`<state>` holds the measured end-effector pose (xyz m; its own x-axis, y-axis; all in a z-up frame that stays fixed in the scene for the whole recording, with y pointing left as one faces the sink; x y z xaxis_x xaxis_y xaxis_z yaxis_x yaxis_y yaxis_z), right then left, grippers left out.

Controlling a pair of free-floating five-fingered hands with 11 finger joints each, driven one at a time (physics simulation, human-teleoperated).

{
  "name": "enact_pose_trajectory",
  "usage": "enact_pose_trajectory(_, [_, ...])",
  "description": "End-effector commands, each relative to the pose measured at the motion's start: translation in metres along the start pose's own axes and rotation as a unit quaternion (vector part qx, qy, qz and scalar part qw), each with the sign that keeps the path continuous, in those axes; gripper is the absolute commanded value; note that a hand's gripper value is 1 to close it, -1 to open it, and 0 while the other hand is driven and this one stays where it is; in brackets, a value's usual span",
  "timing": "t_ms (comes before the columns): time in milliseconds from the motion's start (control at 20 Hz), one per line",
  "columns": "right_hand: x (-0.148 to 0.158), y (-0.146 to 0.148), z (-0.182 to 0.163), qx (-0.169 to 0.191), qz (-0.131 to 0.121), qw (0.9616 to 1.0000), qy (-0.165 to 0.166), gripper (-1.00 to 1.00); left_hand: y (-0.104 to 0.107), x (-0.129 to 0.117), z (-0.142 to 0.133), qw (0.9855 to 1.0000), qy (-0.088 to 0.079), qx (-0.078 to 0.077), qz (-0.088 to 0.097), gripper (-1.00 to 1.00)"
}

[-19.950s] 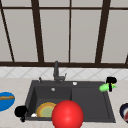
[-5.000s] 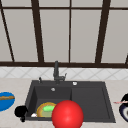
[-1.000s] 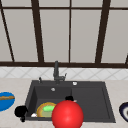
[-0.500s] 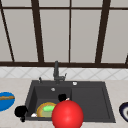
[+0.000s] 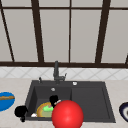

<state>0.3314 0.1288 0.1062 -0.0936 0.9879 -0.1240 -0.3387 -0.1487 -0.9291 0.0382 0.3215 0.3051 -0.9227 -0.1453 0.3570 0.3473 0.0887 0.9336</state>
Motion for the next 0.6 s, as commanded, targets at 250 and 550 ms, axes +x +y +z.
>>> enact_pose_trajectory(250, [0.057, 0.031, 0.017, -0.006, 0.002, 0.9999, -0.015, 1.00, 0.000, 0.000, 0.000, 1.0000, 0.000, 0.000, 0.000, 0.00])
enact_pose_trajectory(550, [0.071, 0.067, 0.013, -0.006, -0.007, 0.9997, -0.025, 1.00, 0.000, 0.000, 0.000, 1.0000, 0.000, 0.000, 0.000, 0.00])
